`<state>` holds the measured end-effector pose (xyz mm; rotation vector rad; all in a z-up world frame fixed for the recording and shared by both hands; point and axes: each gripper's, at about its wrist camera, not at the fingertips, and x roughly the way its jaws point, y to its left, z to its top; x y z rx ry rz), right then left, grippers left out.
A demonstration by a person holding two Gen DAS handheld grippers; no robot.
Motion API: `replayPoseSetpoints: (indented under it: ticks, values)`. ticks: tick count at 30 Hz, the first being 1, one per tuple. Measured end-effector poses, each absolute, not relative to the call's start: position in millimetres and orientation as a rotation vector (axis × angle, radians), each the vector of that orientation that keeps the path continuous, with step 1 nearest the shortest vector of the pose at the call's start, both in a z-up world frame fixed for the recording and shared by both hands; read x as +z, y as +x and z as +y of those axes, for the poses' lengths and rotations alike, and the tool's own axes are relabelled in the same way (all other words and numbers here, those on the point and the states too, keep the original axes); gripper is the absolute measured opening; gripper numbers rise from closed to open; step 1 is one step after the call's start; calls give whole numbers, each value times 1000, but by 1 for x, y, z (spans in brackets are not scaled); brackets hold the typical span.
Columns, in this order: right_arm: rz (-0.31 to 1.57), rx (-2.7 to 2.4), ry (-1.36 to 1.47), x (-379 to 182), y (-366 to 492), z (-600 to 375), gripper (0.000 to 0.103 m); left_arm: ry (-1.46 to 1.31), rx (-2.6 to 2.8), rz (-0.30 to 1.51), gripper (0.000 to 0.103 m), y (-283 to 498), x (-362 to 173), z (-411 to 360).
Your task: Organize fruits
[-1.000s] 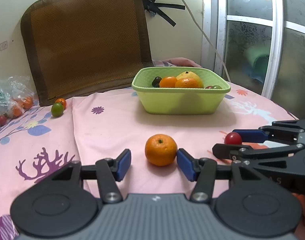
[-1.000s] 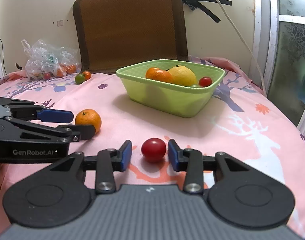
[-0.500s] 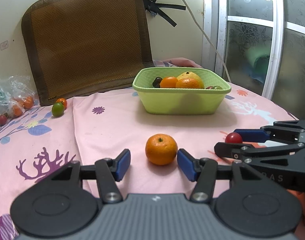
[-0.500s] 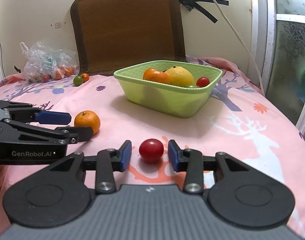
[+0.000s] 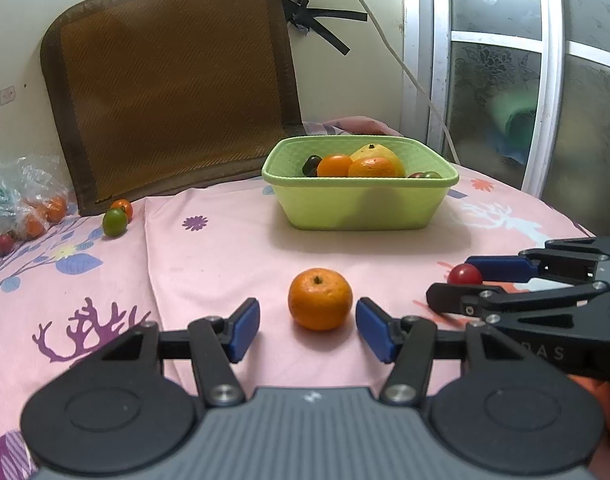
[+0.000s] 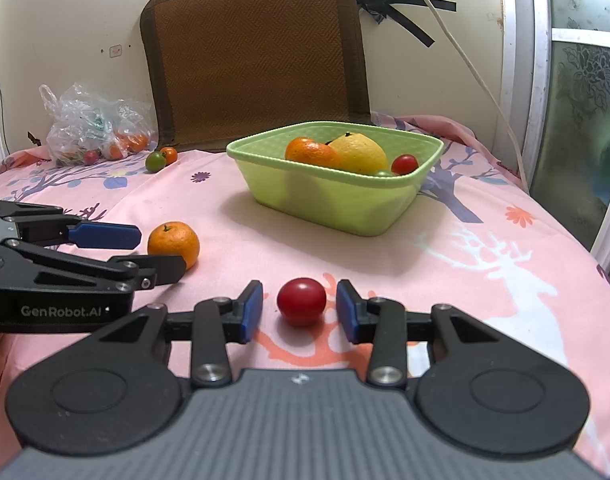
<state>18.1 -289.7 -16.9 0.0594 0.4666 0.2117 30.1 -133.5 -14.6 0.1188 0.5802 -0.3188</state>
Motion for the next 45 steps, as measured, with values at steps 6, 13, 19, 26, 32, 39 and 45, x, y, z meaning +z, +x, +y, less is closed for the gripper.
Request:
replayPoseSetpoints:
  ticks: [6,13,19,26,32,39,45]
  values:
    - [463,212,59,-17,18,-290,47,121,-323,572,57,29,-15,-133]
    - [457,206,68,-17,15,-290,47,129,-327,552,60,26,-14,-133]
    - [456,203,70,-16,15,-290,47,126,-334,549,60,26,-14,-131]
    - [454,201,69,-16,15,-291,47,128,-337,544,61,25,-14,-131]
    - [453,203,69,-17,15,-291,47,129,-337,543,61,25,-14,-131]
    - [450,199,75,-16,14,-291,47,128,-338,544,61,25,-14,-131]
    - [447,195,73,-16,14,-291,47,128,-332,551,61,26,-14,-130]
